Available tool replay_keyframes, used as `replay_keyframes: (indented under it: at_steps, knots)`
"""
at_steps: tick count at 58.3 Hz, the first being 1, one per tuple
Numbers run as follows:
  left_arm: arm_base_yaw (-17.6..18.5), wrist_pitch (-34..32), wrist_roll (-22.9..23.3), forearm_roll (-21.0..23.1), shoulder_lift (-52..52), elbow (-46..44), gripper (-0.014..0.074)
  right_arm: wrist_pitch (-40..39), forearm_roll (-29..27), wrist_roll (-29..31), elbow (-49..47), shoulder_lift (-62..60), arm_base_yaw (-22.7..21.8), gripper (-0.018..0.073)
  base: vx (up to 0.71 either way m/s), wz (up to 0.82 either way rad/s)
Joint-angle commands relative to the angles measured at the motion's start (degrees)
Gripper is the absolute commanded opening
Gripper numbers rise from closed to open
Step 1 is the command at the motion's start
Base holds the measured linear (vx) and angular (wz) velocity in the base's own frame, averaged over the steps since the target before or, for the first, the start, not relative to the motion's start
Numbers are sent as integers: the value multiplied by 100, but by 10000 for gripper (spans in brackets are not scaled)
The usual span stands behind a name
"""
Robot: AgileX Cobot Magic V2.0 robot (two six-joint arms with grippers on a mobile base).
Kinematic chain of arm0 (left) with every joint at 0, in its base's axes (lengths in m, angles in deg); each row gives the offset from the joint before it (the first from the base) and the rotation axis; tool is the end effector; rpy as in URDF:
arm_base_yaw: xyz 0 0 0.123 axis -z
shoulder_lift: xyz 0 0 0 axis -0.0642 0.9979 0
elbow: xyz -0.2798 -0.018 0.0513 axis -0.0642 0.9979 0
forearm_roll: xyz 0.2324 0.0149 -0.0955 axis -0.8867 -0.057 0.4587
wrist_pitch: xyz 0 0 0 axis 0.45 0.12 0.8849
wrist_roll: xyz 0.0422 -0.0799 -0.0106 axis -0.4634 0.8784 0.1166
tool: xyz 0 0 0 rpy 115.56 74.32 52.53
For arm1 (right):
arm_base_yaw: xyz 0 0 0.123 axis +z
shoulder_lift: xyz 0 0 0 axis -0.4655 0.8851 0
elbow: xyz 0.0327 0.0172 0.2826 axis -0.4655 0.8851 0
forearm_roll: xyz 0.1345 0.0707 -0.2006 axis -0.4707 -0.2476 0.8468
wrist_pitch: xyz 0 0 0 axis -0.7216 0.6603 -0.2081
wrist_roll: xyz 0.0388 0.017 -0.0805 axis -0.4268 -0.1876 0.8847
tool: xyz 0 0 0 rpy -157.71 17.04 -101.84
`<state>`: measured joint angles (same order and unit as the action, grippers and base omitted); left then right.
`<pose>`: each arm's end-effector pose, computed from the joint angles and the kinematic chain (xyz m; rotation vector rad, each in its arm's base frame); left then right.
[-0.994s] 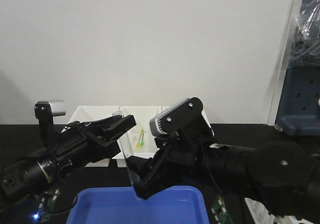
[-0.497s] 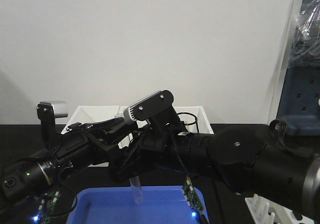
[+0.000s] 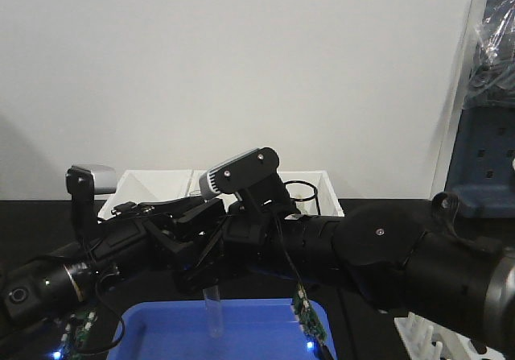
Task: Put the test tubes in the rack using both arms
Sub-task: 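Close the right gripper on the tube and open the left gripper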
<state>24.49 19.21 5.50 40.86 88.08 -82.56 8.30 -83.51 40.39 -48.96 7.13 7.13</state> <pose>0.3044 -0.1645 0.2932 0.4435 1.5240 -0.9644 0.3188 0.2440 0.3164 -0.8046 1.8258 0.5325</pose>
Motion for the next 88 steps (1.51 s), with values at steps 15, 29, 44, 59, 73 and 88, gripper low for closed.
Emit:
replay_keyframes:
  at_steps: [15, 29, 44, 59, 73, 88]
  knots:
    - [29, -350, 10, 202, -226, -183, 64, -160, -86, -131, -220, -253, -13, 42, 0, 0]
    - [29, -350, 10, 202, -226, -183, 69, -294, -86, -131, -220, -253, -13, -13, 0, 0]
    - [29, -350, 10, 202, -226, -183, 158, -412, -86, -131, -220, -253, -13, -11, 0, 0]
    - [25, -377, 5, 202, -226, -183, 414, -605, -86, -131, -220, -253, -13, -10, 0, 0]
    - [25, -390, -35, 213, -226, -183, 459, -835, -86, -113, -220, -253, -13, -10, 0, 0]
    - [-65, -390, -41, 408, -412, -183, 459, -1044, 63, -113, -214, -253, -233, -9, 0, 0]
